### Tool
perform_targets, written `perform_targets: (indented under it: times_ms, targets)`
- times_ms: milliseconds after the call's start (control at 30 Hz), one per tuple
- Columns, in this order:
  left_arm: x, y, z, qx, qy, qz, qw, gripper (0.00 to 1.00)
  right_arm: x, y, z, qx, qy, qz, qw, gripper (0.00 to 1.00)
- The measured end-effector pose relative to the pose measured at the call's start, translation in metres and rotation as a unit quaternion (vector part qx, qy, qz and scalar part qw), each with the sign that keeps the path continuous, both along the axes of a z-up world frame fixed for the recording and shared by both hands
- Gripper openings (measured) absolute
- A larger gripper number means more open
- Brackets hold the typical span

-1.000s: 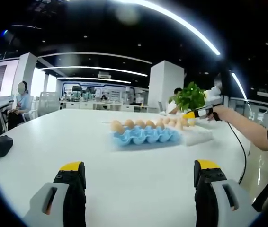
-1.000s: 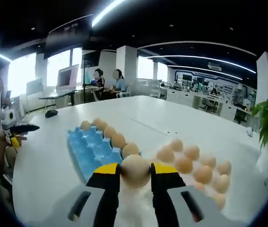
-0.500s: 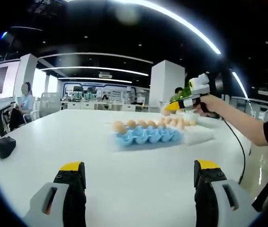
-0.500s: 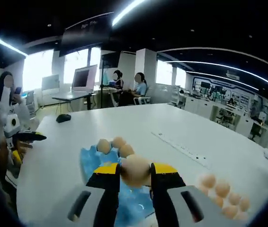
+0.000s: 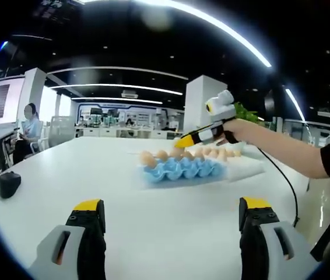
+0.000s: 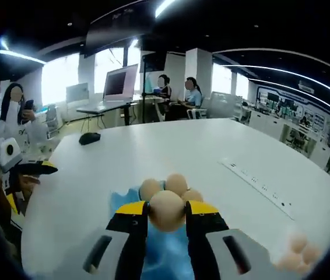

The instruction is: Pick up the eggs on the table and place them into the egg tray on the table

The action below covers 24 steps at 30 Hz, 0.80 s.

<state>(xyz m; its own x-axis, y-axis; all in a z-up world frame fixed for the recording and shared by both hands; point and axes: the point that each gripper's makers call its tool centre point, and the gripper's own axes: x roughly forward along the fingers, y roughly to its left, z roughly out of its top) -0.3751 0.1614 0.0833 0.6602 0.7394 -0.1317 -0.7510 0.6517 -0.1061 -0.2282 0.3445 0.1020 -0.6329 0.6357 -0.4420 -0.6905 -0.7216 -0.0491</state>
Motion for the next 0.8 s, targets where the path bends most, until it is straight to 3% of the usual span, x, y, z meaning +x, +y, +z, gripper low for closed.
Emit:
perform_targets:
  times_ms: [200, 433, 800]
  targets:
    - [-0.006, 0.001, 0.002, 0.001, 0.002, 0.005, 1.0000, 0.97, -0.015, -0.004, -0.017, -0.015, -0.003, 0.006, 0.9999, 0.27]
    - [-0.006, 0.002, 0.003, 0.003, 0.000, 0.005, 1.0000, 0.97, -0.012, 0.000, -0.026, -0.024, -0.029, 0.005, 0.9993, 0.28]
    - [-0.006, 0.002, 0.002, 0.002, -0.001, 0.004, 1.0000, 0.97, -0.015, 0.005, -0.034, -0.030, -0.042, 0.008, 0.9987, 0.28]
